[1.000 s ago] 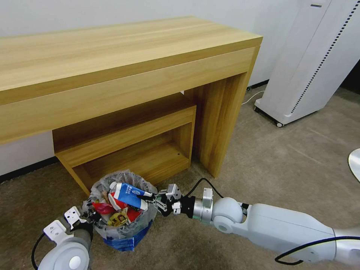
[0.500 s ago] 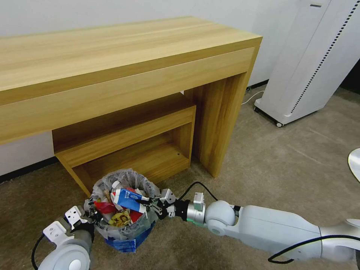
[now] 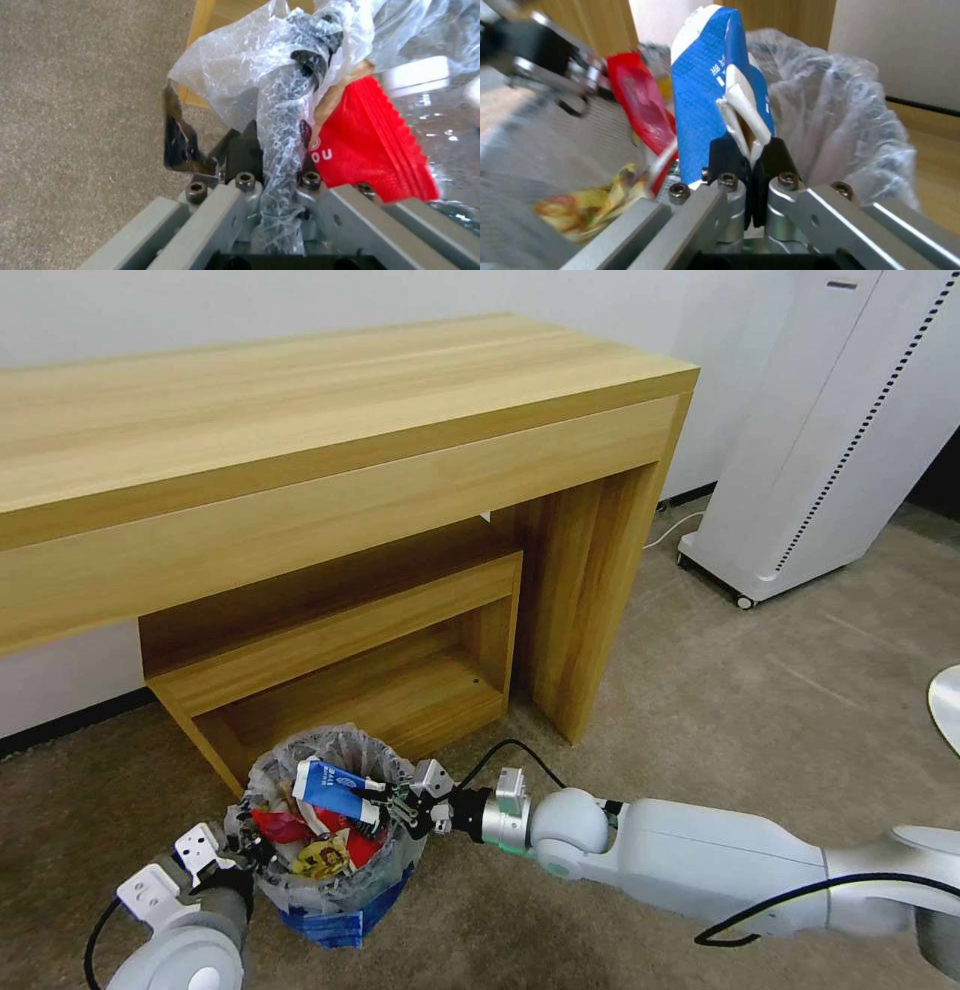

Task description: Pick up the trash bin and place the garbage on the floor into it.

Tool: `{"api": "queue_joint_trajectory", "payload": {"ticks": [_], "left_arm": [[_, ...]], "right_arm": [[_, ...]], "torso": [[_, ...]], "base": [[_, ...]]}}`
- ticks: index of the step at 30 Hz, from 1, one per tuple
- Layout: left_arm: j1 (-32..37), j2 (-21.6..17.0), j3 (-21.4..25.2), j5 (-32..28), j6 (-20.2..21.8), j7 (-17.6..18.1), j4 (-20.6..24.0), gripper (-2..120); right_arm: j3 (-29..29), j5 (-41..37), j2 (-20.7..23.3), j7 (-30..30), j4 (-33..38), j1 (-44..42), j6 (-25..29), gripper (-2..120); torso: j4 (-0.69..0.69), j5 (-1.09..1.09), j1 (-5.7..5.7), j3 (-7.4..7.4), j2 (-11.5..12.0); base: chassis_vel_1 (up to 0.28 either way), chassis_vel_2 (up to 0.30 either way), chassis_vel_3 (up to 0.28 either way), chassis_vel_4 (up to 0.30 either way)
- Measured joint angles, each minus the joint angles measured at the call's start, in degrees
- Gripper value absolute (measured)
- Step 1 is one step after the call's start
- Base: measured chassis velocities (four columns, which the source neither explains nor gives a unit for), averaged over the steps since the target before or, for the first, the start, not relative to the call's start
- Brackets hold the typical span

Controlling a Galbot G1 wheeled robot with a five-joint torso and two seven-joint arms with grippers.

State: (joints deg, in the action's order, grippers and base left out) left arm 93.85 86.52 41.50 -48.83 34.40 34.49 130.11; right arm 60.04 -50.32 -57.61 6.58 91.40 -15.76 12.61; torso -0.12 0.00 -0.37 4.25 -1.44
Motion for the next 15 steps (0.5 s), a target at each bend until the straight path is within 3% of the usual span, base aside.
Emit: {"api": "queue_joint_trajectory", "payload": {"ticks": [7, 15], "left_arm": [[0.1, 0.0, 0.2, 0.1, 0.0, 0.0, 0.2, 0], [-0.6, 0.0, 0.3, -0.1, -0.1, 0.0, -0.8, 0]], "right_arm": [[1.0, 1.6, -1.3, -0.6, -1.9, 0.7, -0.6, 6], [0.2, 1.0, 0.2, 1.5, 0.3, 0.4, -0.2, 36]], "torso": [[0.00, 0.01, 0.00, 0.00, 0.0], [0.00, 0.00, 0.00, 0.00, 0.0]], "base": [[0.000, 0.000, 0.000, 0.000], [0.000, 0.000, 0.000, 0.000]]}}
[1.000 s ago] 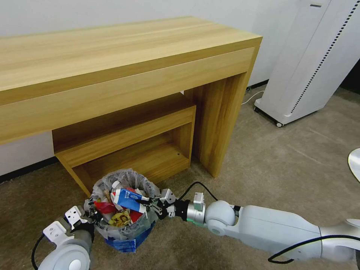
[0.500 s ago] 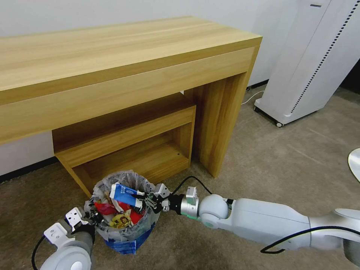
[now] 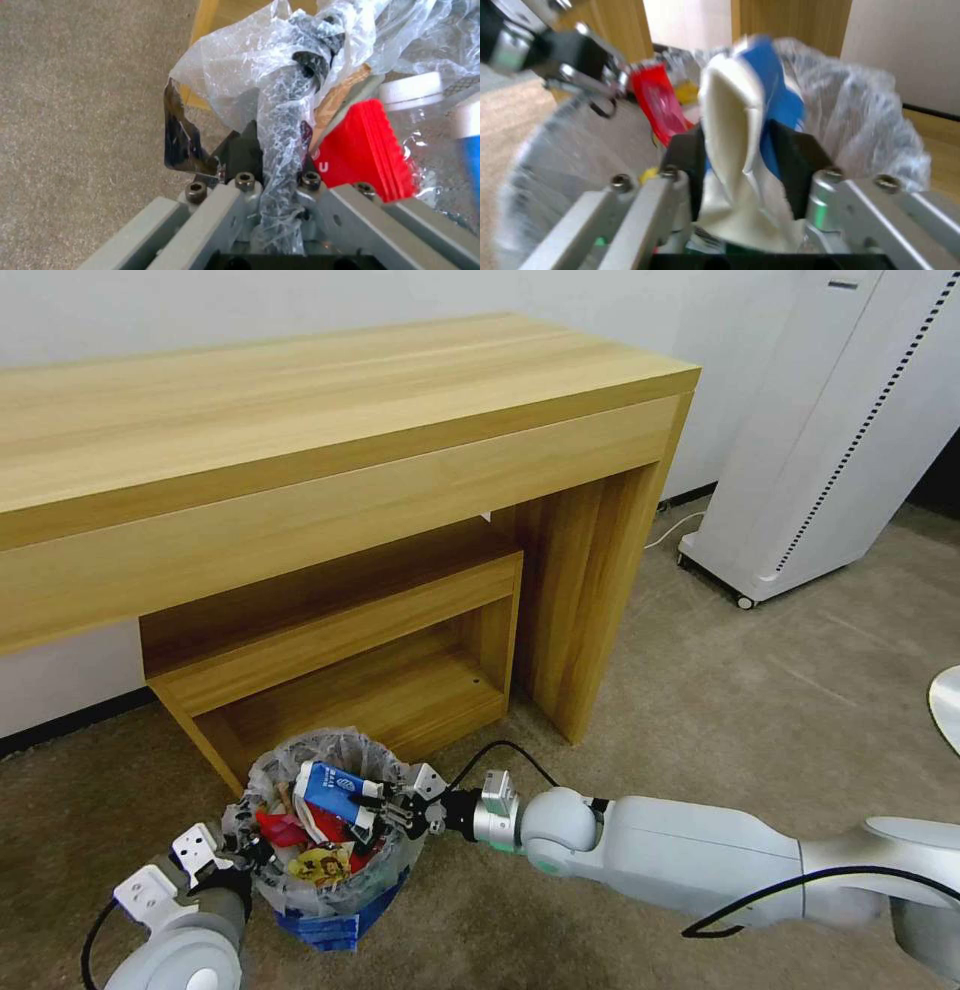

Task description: Pick up the trash bin and place the garbage on the floor into it.

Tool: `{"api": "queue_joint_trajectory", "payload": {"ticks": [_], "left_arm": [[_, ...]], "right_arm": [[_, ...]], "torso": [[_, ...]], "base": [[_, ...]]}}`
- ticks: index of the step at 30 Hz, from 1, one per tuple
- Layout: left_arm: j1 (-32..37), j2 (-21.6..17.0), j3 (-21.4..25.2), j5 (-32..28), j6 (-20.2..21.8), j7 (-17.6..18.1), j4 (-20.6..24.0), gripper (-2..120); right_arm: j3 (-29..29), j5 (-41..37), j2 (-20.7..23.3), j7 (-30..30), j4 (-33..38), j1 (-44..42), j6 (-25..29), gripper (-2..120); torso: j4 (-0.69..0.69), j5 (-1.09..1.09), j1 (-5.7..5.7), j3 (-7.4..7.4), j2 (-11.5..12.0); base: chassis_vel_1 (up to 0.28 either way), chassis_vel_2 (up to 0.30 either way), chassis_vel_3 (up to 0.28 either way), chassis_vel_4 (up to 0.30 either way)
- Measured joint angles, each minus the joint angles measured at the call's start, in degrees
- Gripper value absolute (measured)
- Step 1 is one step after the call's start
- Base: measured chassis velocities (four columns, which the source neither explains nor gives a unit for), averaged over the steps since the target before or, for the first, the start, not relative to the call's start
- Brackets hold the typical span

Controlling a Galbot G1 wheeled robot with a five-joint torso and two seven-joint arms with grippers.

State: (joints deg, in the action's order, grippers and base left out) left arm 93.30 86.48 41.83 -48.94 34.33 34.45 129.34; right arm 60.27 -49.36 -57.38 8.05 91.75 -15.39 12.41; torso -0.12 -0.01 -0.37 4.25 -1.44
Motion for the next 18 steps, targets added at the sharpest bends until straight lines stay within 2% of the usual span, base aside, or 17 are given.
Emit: {"api": "queue_joint_trajectory", "payload": {"ticks": [3, 4, 6, 7, 10, 11, 14, 18], "left_arm": [[-0.2, 0.0, 0.0, 0.0, 0.0, 0.0, -0.3, 0], [-0.5, -0.1, 0.0, 0.0, 0.0, 0.0, -0.9, 0], [-0.8, -0.1, 0.0, -0.1, 0.0, 0.0, -1.2, 0], [-0.8, -0.1, 0.0, -0.1, 0.0, 0.0, -1.2, 0], [-1.0, 0.0, -0.2, -0.1, 0.0, 0.0, -1.7, 0], [-1.0, 0.0, -0.2, -0.1, 0.0, 0.0, -1.7, 0], [-1.1, 0.1, -0.2, -0.1, -0.1, 0.0, -2.0, 0], [-1.0, 0.1, -0.2, -0.1, -0.1, 0.0, -2.0, 0]], "right_arm": [[-0.3, -0.2, 0.4, 0.3, 0.6, -0.2, 0.2, 43], [-0.9, -0.3, 1.2, 0.8, 1.7, -0.8, 0.5, 53], [-1.4, 0.0, 2.1, 1.1, 2.7, -1.6, 0.9, 63], [-1.4, 0.0, 2.1, 1.1, 2.7, -1.6, 0.9, 63], [-1.9, 0.0, 2.6, 1.5, 3.5, -2.6, 1.6, 76], [-1.9, 0.0, 2.6, 1.5, 3.5, -2.6, 1.6, 76], [-2.3, 0.3, 2.8, 1.7, 4.0, -3.2, 2.1, 92], [-3.1, -0.2, 3.1, 2.0, 5.1, -3.7, 2.5, 99]], "torso": [[0.00, 0.00, 0.00, 0.00, 0.0], [0.00, 0.00, 0.00, 0.00, 0.0], [0.00, 0.00, 0.00, 0.00, 0.0], [0.00, 0.00, 0.00, 0.00, 0.0], [0.00, 0.00, 0.00, 0.00, 0.0], [0.00, 0.00, 0.00, 0.00, 0.0], [0.00, 0.00, 0.00, 0.00, 0.0], [0.00, 0.00, 0.00, 0.00, 0.0]], "base": [[0.000, 0.000, 0.000, 0.000], [0.000, 0.000, 0.000, 0.000], [0.000, 0.000, 0.000, 0.000], [0.000, 0.000, 0.000, 0.000], [0.000, 0.000, 0.000, 0.000], [0.000, 0.000, 0.000, 0.000], [0.000, 0.000, 0.000, 0.000], [0.000, 0.000, 0.000, 0.000]]}}
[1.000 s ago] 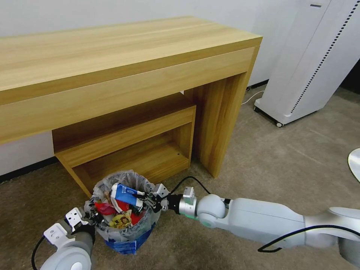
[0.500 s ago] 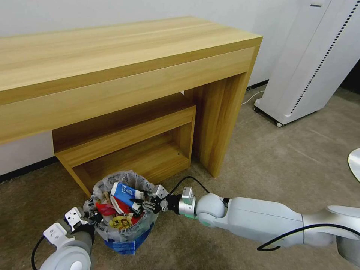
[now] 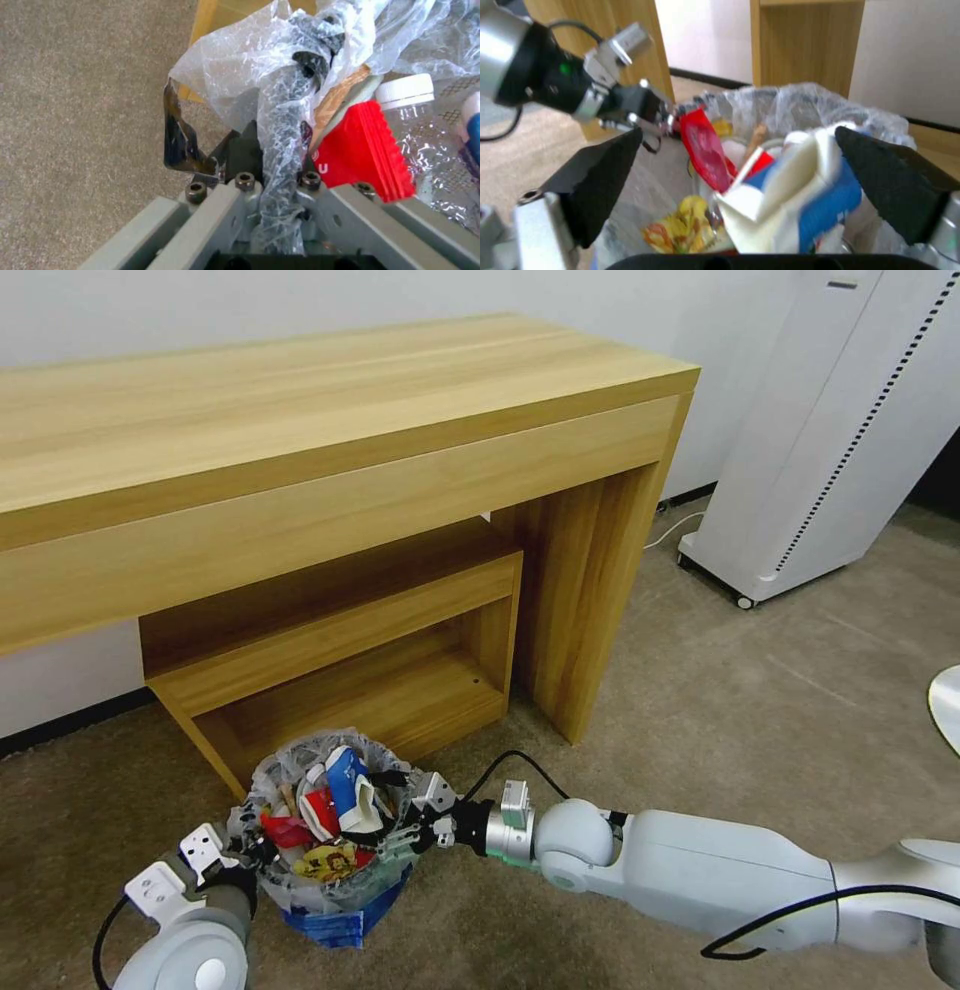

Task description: Pick up the trash bin and place the garbage on the floor into it.

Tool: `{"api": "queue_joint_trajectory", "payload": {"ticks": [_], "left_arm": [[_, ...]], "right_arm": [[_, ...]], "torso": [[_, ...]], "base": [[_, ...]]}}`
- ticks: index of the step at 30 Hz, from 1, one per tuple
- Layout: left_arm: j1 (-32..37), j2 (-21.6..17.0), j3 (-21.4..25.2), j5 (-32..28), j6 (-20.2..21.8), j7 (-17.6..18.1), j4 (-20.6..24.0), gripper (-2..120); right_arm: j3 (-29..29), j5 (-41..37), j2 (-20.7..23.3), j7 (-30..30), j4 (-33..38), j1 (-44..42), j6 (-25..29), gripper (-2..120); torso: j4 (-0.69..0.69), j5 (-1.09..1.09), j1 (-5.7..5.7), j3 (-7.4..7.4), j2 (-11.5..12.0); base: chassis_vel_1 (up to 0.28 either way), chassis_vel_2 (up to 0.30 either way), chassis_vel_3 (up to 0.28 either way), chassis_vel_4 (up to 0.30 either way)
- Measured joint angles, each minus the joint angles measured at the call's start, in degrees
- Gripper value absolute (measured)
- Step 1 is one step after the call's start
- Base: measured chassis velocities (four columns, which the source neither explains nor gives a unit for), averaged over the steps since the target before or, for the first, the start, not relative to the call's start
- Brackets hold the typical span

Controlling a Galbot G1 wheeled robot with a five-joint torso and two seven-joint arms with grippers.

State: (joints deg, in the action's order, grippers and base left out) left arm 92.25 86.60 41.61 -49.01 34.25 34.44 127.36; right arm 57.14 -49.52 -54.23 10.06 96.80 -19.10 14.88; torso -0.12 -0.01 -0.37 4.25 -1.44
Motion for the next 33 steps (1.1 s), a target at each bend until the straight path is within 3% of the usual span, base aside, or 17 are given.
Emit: {"api": "queue_joint_trajectory", "payload": {"ticks": [14, 26, 33], "left_arm": [[-0.5, -0.4, 0.1, -1.1, 0.2, 0.3, -1.2, 0], [-4.2, -1.6, -1.1, -3.4, 0.4, 1.4, -7.8, 0], [-4.7, -2.0, -1.4, -3.9, 0.5, 2.2, -8.1, 0]], "right_arm": [[-8.8, -3.1, 2.7, 2.7, 4.3, -4.0, 2.5, 100], [-26.8, -6.2, 6.7, 0.5, 7.5, -10.4, 2.7, 100], [-30.2, -6.5, 8.1, 0.8, 7.6, -11.7, 2.7, 100]], "torso": [[0.00, -0.01, 0.00, 0.00, 0.0], [0.01, -0.04, 0.00, -0.01, 0.0], [0.00, -0.01, 0.00, -0.01, 0.0]], "base": [[0.000, 0.000, 0.000, 0.000], [0.000, 0.000, 0.000, 0.000], [0.000, 0.000, 0.000, 0.000]]}}
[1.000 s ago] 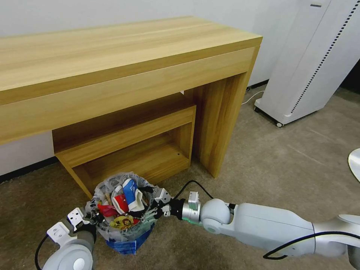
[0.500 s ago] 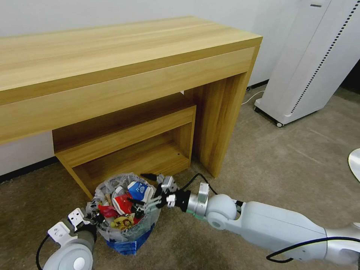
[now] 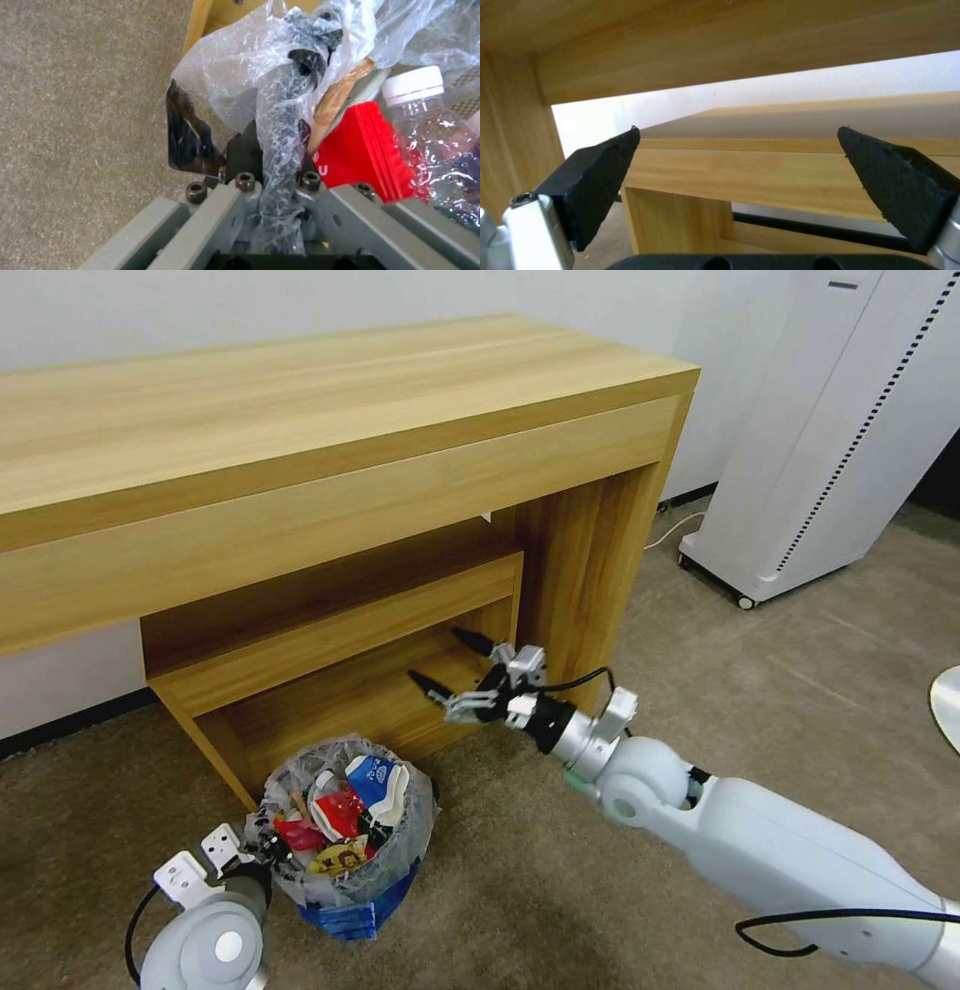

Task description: Pick up the trash bin and place the garbage on the floor into it.

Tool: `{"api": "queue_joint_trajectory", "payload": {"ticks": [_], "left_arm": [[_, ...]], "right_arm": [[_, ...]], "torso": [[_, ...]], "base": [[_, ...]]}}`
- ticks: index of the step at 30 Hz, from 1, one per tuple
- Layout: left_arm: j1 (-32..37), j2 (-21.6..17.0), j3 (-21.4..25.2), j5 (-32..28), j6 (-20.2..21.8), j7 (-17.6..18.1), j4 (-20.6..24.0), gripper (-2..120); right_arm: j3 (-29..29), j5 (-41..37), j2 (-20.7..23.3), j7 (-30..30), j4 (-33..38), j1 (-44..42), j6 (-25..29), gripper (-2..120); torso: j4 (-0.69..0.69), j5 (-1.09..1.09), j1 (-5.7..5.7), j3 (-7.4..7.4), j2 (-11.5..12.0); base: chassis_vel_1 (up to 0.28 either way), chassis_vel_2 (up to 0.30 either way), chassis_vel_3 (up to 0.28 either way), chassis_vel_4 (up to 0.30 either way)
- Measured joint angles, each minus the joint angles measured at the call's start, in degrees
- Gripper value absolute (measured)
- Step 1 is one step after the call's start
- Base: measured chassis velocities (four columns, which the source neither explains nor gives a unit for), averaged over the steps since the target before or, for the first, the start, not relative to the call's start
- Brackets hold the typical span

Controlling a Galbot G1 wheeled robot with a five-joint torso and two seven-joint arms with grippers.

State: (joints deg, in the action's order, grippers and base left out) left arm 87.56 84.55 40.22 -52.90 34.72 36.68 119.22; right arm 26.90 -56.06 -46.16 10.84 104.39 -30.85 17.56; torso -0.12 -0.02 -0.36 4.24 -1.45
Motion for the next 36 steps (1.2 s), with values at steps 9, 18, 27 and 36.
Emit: {"api": "queue_joint_trajectory", "payload": {"ticks": [9, 18, 27, 36], "left_arm": [[1.6, -0.4, 0.0, 0.8, 0.5, 0.3, 2.0, 15], [2.5, -1.0, 0.6, 3.1, -0.1, -0.8, 3.9, 45], [4.4, -1.5, 1.6, 14.0, -3.1, -7.4, 6.3, 78], [6.6, -2.2, 2.3, 20.9, -5.6, -11.1, 8.3, 99]], "right_arm": [[-0.6, 0.5, -0.8, 0.2, -0.7, -1.2, 0.0, 100], [-2.4, 1.3, -1.2, 0.1, -1.2, -3.0, 0.0, 100], [-11.1, 2.8, -2.7, -2.7, -1.0, -8.2, -0.7, 100], [-27.3, 3.6, -6.2, -5.6, 0.6, -18.0, -0.1, 100]], "torso": [[0.00, 0.04, 0.00, 0.01, 0.0], [0.00, 0.02, 0.00, 0.01, 0.0], [0.00, 0.01, -0.01, 0.01, 0.0], [-0.01, 0.01, 0.00, 0.01, 0.0]], "base": [[0.000, 0.000, 0.000, 0.000], [0.000, 0.000, 0.000, 0.000], [0.000, 0.000, 0.000, 0.000], [0.000, 0.000, 0.000, 0.000]]}}
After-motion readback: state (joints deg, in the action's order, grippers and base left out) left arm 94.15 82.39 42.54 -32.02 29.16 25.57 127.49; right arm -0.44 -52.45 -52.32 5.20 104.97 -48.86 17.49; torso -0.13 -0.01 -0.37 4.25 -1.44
